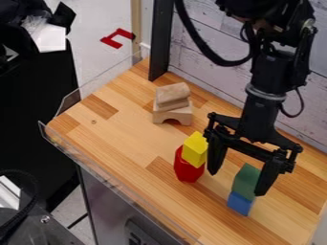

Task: Put the yellow cube on top of the green cube

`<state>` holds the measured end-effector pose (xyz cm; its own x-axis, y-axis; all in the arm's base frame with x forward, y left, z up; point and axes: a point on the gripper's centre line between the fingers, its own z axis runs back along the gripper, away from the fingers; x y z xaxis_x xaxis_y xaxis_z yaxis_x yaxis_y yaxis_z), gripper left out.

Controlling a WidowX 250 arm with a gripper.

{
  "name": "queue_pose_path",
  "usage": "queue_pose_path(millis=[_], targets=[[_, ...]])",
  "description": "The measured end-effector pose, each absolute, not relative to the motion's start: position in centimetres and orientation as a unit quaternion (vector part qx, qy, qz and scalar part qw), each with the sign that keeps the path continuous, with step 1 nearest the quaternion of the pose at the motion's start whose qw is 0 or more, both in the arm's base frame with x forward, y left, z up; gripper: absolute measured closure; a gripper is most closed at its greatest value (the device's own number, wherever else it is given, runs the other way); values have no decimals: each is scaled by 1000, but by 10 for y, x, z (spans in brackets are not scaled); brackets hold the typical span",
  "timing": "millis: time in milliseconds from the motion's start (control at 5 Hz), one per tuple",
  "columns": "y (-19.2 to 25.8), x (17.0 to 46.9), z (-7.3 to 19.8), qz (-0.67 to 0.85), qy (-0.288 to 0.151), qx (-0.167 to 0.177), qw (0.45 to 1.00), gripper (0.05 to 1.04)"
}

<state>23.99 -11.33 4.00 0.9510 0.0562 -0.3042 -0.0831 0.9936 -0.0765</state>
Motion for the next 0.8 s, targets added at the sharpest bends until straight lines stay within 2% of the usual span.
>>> queue_pose_path(millis=[200,800], targets=[[-111,235,32,38,169,-38,984,84],[-110,245,29,26,172,-21,985,84]])
